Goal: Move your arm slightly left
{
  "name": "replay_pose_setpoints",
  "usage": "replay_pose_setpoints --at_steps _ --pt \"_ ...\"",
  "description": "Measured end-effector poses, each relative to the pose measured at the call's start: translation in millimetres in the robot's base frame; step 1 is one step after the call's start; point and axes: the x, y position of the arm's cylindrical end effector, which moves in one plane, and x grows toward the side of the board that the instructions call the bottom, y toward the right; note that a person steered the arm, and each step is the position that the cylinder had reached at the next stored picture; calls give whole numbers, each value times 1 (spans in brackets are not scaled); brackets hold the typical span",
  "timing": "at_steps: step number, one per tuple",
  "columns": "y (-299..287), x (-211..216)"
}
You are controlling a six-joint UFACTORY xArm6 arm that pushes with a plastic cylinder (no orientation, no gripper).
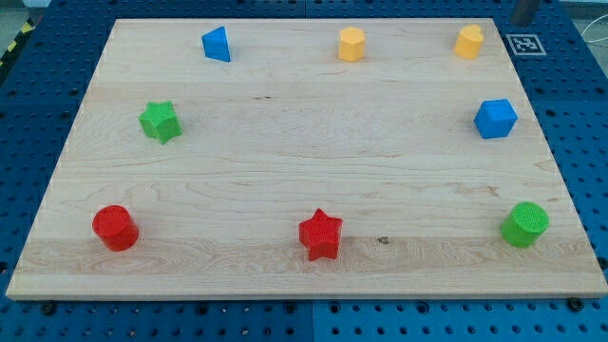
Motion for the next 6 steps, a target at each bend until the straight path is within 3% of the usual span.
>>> replay_pose_setpoints --at_steps 6 --pt "-90 5"
